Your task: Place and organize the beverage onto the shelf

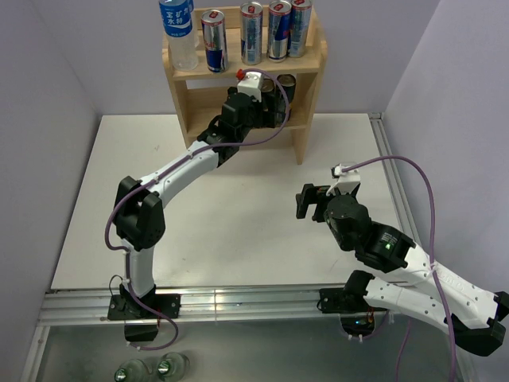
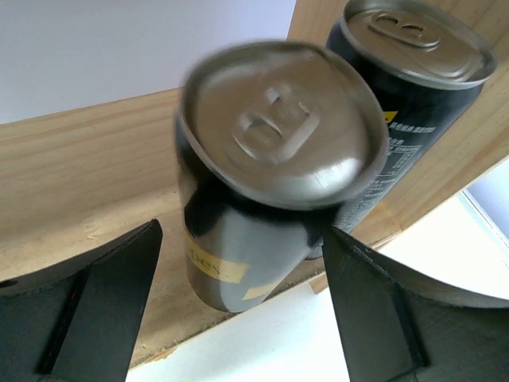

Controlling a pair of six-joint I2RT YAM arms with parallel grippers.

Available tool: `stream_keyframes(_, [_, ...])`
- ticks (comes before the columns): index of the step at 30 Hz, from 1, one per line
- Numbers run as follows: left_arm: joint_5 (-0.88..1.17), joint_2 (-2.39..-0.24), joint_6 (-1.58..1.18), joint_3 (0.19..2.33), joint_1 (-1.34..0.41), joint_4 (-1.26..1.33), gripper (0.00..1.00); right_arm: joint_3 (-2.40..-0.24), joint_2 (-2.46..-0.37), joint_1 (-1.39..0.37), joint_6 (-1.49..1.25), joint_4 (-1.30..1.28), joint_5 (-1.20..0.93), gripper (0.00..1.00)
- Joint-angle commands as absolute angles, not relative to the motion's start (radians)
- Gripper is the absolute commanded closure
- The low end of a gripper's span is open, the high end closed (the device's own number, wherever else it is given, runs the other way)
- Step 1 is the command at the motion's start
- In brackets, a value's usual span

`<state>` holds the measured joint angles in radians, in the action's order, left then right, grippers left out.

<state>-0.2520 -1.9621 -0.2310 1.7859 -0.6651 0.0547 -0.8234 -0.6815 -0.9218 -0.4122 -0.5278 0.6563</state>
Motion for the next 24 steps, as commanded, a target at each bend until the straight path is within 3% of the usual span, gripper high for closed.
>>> stream_keyframes(1, [-0.278, -1.919, -0.265, 1.753, -0.643, 0.091, 0.12, -0.810, -0.670, -0.913, -0.425, -0.508, 0.658, 0.00])
stream_keyframes(24, [-0.225, -1.654, -0.305, 1.485, -0.686, 0.012, 0.13, -0.894, -0.722, -0.914, -0.440, -0.482, 0.641, 0.00])
